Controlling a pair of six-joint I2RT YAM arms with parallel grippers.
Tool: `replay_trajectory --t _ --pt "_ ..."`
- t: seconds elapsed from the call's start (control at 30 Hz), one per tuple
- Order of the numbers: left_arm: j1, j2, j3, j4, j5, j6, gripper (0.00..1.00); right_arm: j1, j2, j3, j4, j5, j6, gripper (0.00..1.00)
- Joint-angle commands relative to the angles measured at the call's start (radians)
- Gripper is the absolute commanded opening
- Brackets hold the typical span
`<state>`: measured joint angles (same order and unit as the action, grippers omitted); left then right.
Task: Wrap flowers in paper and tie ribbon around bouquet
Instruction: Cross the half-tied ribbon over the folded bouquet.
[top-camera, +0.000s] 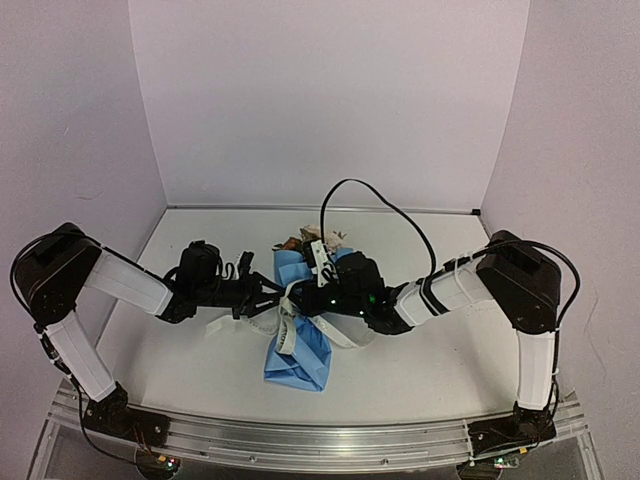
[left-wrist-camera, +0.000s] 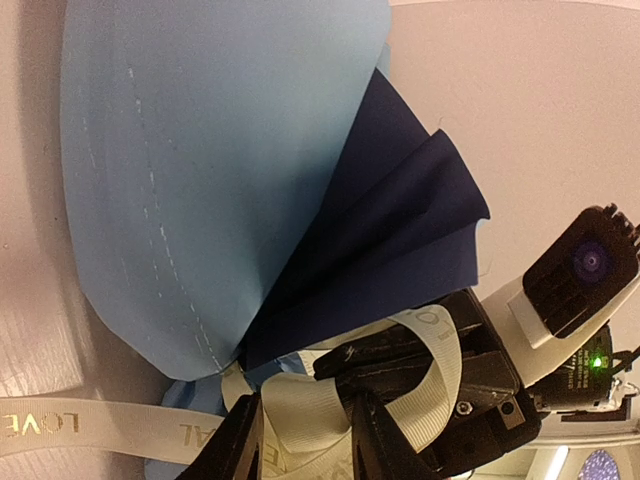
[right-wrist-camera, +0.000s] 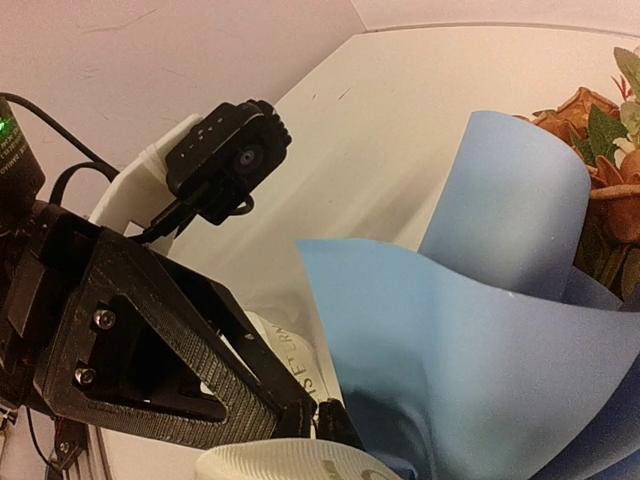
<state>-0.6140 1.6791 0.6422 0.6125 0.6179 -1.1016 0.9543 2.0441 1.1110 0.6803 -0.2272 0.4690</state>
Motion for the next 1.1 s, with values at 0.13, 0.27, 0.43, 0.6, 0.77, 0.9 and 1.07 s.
replay_trajectory --t 0.13,0.27,0.43,0.6,0.77,0.9,1.07 --pt "0.003 0.015 0.059 0.039 0.015 0.009 0.13 0.007 -0.01 0.007 0.045 -0.01 0.003 0.04" --pt "0.003 0.009 0.067 0.023 0.01 0.034 0.02 0.006 -0.034 -0.023 0.045 -0.002 0.002 0.04" --pt "0.002 -0.019 0.076 -0.023 -0.008 0.079 0.0 0.007 -0.076 -0.07 0.042 0.009 0.025 0.09" --pt "0.002 -0.038 0.089 -0.057 -0.006 0.12 0.0 0.013 -0.135 -0.128 0.024 0.031 0.057 0.16" --pt "0.002 -0.048 0.113 -0.1 -0.003 0.15 0.0 0.025 -0.22 -0.19 -0.029 0.081 0.054 0.26" --pt "0.002 -0.054 0.135 -0.138 0.002 0.175 0.0 0.033 -0.3 -0.198 -0.182 0.07 0.034 0.33" --pt "0.002 -0.06 0.155 -0.184 0.012 0.203 0.0 0.072 -0.375 -0.145 -0.497 0.081 -0.077 0.43"
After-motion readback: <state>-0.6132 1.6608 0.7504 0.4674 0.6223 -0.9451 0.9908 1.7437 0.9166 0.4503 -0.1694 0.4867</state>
